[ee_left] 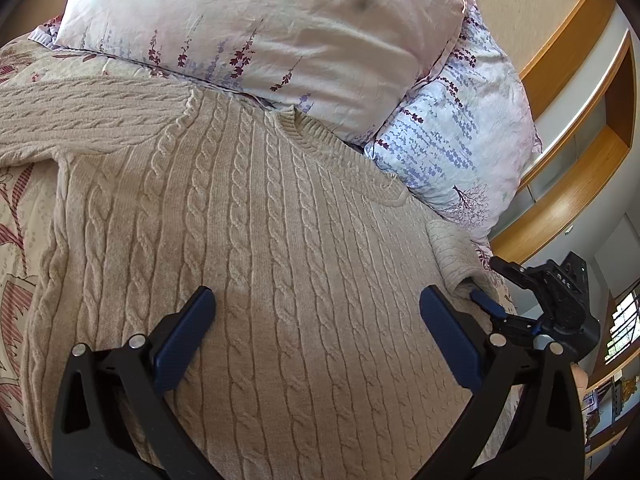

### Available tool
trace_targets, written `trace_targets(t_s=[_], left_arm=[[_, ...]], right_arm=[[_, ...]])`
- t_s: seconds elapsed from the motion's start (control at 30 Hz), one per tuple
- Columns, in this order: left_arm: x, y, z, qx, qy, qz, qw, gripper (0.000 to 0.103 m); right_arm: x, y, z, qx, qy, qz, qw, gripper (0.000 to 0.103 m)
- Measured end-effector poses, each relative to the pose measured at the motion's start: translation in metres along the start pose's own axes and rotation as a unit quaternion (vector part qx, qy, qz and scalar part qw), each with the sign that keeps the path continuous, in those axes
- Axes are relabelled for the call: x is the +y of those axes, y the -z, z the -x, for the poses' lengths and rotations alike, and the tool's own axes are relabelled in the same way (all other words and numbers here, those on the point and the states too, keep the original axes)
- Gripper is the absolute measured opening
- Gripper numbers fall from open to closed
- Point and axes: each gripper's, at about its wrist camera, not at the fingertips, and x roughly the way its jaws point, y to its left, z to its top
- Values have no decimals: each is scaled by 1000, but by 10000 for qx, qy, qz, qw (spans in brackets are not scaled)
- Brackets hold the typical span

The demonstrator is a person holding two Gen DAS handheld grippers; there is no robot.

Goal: Fold small clothes
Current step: 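Fold the held sleeve across the sweater body with the right gripper, then release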

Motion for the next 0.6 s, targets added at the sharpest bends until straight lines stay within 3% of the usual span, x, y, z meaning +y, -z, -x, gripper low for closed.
trace_targets(t_s=[0.13,0.2,0.27,0.37,0.53,0.6], left_arm=[[0,0,0,0,-2,-1,10000,101],[0,0,1,-1,1,2,10000,101],[0,0,1,-3,9,9,10000,101],[0,0,1,-13,18,22,10000,101],[0,0,2,-16,26,32,10000,101],[0,0,2,-15,24,29,10000,101]], right_arm=[[-39,-8,57,-723,343,-823,9934,66],[-67,-14,77,-1080,694,-1311,9830,57],[-91,-18,83,-1242,890,-1801,9717,55],[-115,-25,78,-1344,862,-2176,9629,50],[-126,-37,68,-1672,953,-2195,9564,31],[-127,-41,62,-1693,1103,-2086,9569,11]])
